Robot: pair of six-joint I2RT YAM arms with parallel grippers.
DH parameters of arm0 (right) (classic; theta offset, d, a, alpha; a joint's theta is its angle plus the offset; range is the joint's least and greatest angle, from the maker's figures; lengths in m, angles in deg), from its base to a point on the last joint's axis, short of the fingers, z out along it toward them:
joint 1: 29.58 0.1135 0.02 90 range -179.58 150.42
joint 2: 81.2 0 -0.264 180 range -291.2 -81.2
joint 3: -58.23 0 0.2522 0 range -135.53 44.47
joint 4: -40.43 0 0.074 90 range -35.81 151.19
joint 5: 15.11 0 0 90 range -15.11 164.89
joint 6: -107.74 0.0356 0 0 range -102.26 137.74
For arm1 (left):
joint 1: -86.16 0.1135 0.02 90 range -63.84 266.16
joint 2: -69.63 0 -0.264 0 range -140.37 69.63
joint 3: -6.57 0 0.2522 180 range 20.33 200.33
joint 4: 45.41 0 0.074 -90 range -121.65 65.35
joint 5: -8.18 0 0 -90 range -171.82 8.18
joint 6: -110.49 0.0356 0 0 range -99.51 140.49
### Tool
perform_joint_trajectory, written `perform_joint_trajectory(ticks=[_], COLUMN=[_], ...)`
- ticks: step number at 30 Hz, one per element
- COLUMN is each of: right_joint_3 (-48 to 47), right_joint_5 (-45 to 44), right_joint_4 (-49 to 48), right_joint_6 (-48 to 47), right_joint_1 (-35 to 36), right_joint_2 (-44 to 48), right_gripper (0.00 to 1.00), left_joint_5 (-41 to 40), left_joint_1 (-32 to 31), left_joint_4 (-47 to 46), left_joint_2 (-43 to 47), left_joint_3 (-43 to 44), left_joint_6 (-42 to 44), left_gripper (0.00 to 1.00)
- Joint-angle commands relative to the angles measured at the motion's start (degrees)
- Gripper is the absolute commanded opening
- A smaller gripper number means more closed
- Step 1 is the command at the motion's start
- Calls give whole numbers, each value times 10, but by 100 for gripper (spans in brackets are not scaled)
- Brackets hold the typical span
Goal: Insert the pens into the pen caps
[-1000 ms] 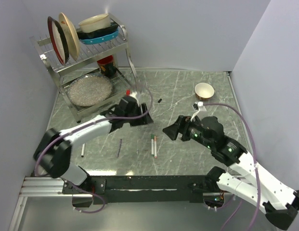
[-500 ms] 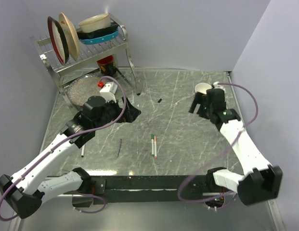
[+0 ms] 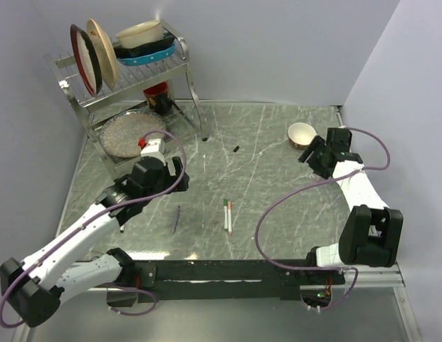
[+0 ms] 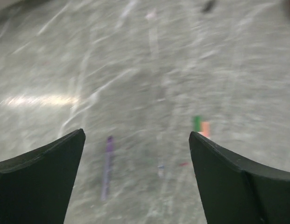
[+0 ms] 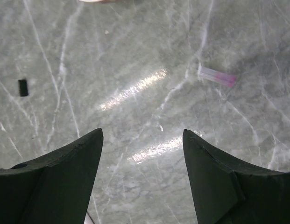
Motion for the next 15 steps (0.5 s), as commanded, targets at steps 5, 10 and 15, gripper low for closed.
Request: perform_joint_trajectory(ticks=[5, 10, 15], right_joint_3=[12, 8, 16], right_joint_5=[-2, -8, 16], right_joint_4=[-37, -35, -38], right_joint_6=[-8, -20, -18], right_joint_1=[-2, -6, -8], right_joint_2=[32, 55, 81], right_gripper=[76, 75, 74], left_joint_5=[-30, 20, 82], left_joint_1=[21, 21, 21], left_joint_4=[104, 125, 139], left_joint_2=[-161, -245, -289], left_joint_3=[19, 56, 64], left_joint_6=[-20, -29, -24], left_gripper=[74, 59, 55])
